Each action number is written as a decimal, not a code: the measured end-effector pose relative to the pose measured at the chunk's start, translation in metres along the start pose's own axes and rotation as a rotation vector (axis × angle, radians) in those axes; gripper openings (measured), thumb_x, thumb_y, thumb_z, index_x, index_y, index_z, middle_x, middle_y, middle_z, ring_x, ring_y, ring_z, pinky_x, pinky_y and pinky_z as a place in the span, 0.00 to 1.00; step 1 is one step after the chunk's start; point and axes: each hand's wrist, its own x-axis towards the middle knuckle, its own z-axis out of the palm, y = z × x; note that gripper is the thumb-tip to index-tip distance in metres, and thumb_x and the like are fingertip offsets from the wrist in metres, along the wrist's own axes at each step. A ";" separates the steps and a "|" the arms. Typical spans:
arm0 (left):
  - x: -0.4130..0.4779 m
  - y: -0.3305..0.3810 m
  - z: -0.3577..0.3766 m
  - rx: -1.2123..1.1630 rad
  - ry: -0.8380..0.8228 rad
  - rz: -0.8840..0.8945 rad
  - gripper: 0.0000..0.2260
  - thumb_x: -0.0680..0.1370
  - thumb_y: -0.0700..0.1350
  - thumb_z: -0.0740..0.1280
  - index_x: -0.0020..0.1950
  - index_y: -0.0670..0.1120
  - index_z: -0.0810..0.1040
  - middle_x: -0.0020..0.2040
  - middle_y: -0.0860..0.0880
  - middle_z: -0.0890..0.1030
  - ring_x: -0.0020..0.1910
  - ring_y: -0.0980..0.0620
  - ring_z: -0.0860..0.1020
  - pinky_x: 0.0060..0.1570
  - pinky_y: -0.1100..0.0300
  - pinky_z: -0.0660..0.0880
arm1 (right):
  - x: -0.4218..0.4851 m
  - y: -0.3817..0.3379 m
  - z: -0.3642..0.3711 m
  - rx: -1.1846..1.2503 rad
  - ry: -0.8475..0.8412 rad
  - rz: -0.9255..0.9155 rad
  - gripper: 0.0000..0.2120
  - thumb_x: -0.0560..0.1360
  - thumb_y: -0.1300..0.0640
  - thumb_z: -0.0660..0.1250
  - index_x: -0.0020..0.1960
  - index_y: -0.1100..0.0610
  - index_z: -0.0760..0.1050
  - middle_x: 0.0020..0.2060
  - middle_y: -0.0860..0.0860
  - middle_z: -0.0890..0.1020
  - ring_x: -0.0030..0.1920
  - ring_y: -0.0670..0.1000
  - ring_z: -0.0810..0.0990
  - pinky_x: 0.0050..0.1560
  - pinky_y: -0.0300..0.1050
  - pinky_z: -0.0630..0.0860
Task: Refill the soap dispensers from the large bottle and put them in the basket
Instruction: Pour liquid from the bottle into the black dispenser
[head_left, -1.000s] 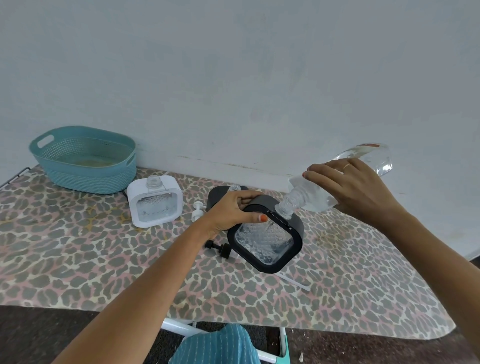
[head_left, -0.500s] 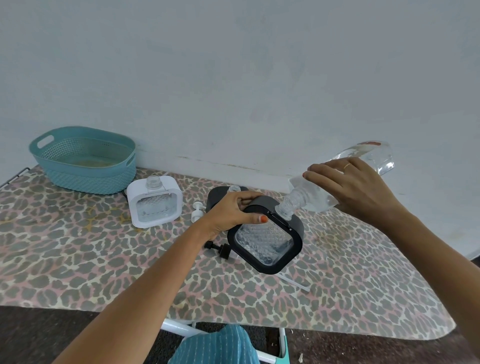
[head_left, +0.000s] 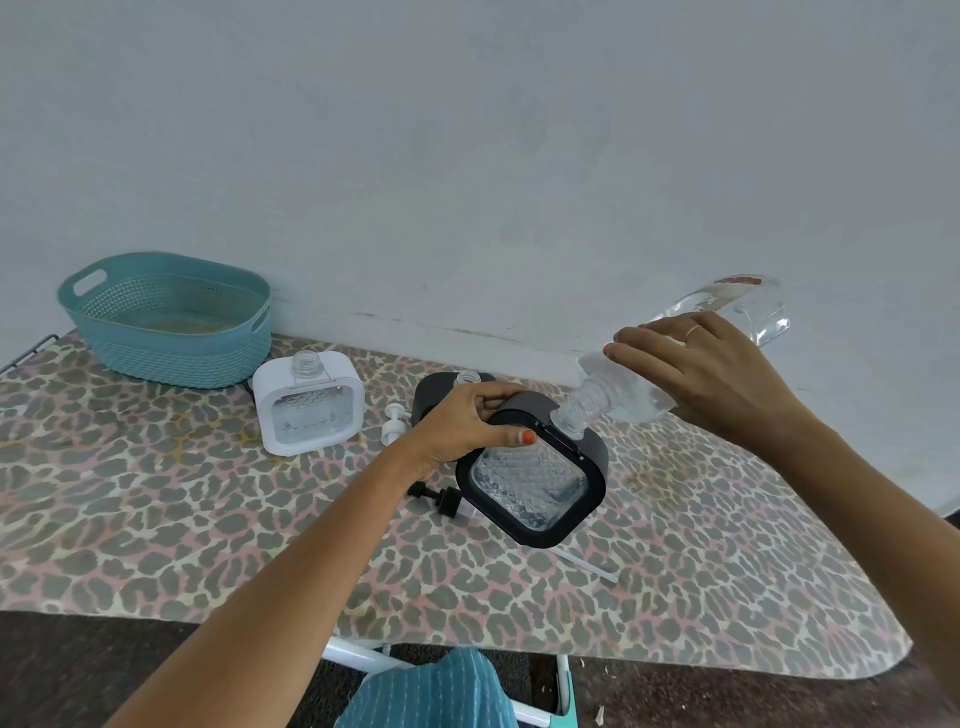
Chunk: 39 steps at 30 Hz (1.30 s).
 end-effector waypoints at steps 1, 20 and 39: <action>0.000 0.000 0.000 0.001 0.001 0.001 0.17 0.70 0.33 0.70 0.55 0.47 0.75 0.47 0.55 0.80 0.44 0.68 0.79 0.46 0.74 0.73 | 0.000 0.000 -0.001 -0.002 0.002 -0.005 0.32 0.57 0.75 0.71 0.57 0.58 0.68 0.48 0.54 0.83 0.43 0.58 0.83 0.38 0.46 0.76; 0.000 -0.004 0.001 -0.015 0.000 -0.015 0.18 0.70 0.33 0.70 0.58 0.44 0.75 0.48 0.54 0.80 0.44 0.67 0.79 0.46 0.74 0.73 | 0.005 0.004 -0.005 -0.060 0.011 -0.077 0.29 0.62 0.74 0.70 0.59 0.57 0.67 0.48 0.54 0.82 0.45 0.57 0.82 0.40 0.46 0.75; 0.001 -0.009 0.004 -0.063 0.028 -0.035 0.20 0.69 0.35 0.71 0.59 0.45 0.75 0.50 0.53 0.81 0.47 0.63 0.79 0.53 0.68 0.74 | 0.007 0.004 -0.013 -0.127 -0.004 -0.115 0.20 0.77 0.72 0.45 0.61 0.57 0.67 0.51 0.56 0.82 0.48 0.57 0.82 0.47 0.48 0.75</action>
